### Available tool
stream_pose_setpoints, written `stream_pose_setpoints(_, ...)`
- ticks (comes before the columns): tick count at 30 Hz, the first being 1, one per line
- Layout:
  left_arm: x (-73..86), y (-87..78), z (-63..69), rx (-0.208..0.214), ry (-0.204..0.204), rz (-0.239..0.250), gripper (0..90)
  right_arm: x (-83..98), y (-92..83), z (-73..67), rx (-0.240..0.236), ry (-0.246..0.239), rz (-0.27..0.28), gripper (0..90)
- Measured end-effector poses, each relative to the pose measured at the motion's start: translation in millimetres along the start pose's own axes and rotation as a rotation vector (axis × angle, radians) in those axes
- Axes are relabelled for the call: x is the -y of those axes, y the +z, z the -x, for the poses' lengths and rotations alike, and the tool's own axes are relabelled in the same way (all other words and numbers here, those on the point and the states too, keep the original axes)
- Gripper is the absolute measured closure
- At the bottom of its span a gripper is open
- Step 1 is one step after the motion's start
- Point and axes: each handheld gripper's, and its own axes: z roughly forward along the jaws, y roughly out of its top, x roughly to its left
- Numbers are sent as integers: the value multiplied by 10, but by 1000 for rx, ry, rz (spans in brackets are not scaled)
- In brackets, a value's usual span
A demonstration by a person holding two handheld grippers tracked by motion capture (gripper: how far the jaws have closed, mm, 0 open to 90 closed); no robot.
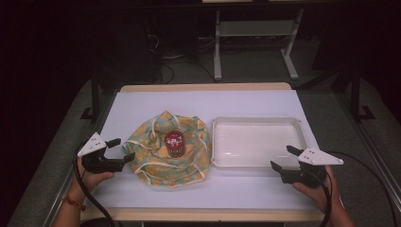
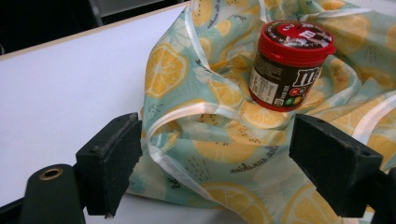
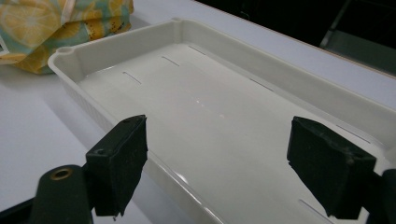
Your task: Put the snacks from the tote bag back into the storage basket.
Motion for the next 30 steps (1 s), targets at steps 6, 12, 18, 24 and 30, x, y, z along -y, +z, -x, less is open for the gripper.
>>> stream_pose_setpoints(6,8,6,36,21,-12,-6,169,-12,29,2,-1,-10,-2,197)
stream_pose_setpoints(12,-15,4,89,24,-10,-8,189,-21,18,-12,14,-11,-7,197)
stream_pose_setpoints(18,-78,36,160,23,27,-23,191,-11,-1,-18,21,-8,-14,197)
stream_pose_setpoints(24,-129,75,191,30,39,-41,190,7,-7,-3,23,0,-22,198)
stream_pose_setpoints(30,-195,84,192,51,24,-37,183,-5,8,-19,20,-9,-26,198)
